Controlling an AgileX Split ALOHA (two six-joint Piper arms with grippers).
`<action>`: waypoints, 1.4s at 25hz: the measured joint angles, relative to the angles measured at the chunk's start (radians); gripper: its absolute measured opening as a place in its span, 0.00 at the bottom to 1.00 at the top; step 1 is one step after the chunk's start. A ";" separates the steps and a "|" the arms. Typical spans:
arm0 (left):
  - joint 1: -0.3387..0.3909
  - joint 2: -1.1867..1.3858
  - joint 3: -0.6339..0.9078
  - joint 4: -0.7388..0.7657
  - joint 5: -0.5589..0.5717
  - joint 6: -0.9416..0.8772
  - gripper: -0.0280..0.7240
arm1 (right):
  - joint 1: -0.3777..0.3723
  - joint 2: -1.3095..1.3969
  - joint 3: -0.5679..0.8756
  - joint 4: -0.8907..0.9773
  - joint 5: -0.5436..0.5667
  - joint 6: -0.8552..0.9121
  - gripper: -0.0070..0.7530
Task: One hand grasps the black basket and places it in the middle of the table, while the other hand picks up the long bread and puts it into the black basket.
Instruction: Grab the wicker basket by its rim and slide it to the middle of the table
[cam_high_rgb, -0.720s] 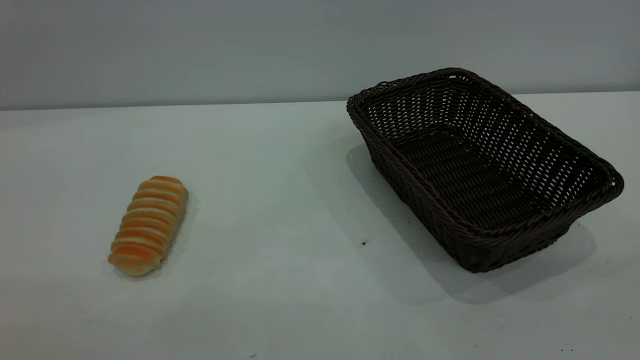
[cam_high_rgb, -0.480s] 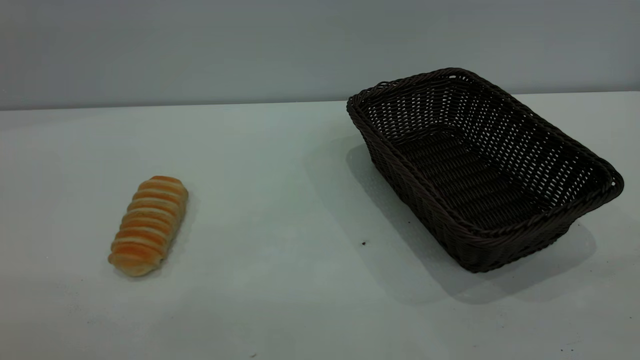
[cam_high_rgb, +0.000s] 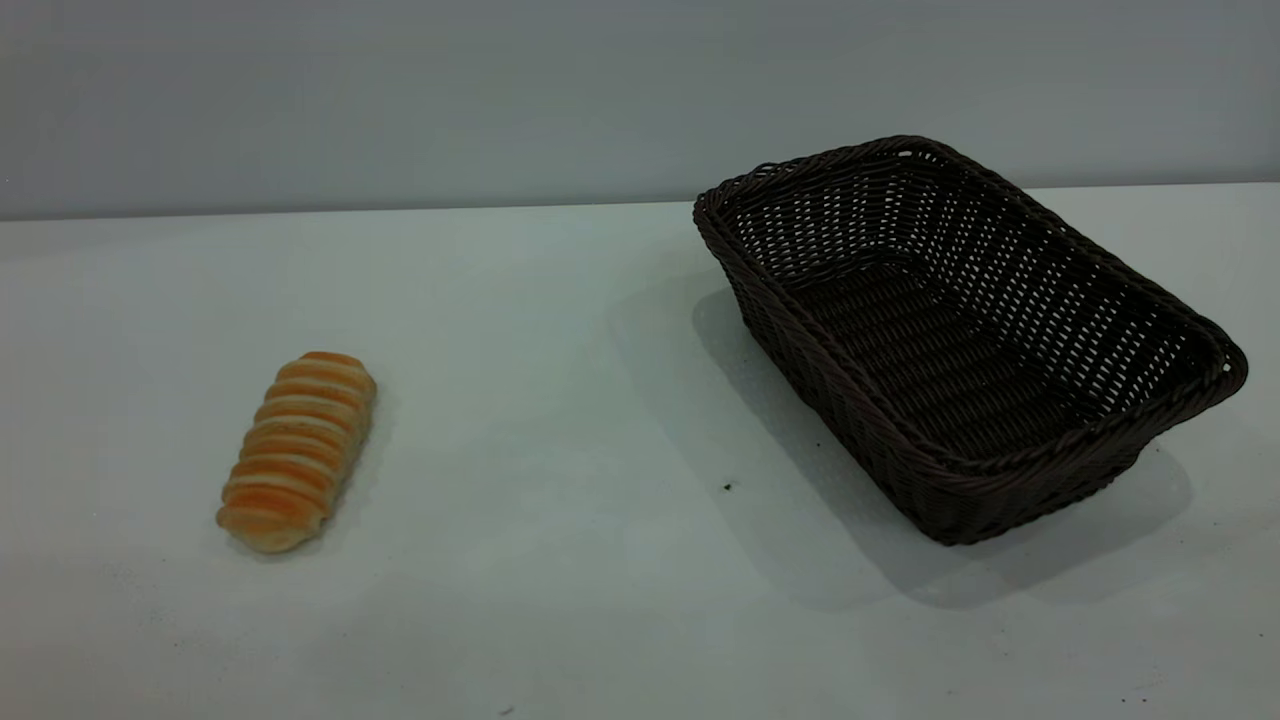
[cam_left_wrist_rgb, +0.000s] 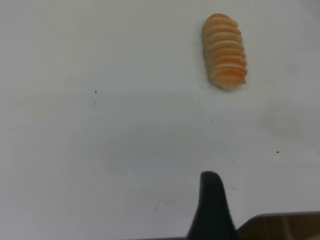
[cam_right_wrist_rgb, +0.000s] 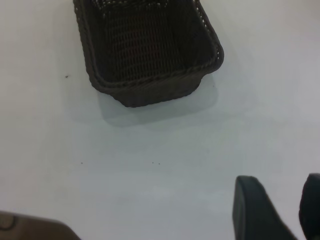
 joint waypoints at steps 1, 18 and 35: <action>0.000 0.000 0.000 0.000 0.000 0.000 0.82 | 0.000 0.000 0.000 0.000 0.000 0.000 0.32; 0.000 0.000 0.000 0.000 0.000 0.000 0.82 | 0.000 0.000 0.000 -0.006 0.000 0.003 0.32; 0.000 0.670 -0.307 0.000 -0.239 0.119 0.82 | 0.000 0.600 -0.172 0.143 -0.190 -0.034 0.69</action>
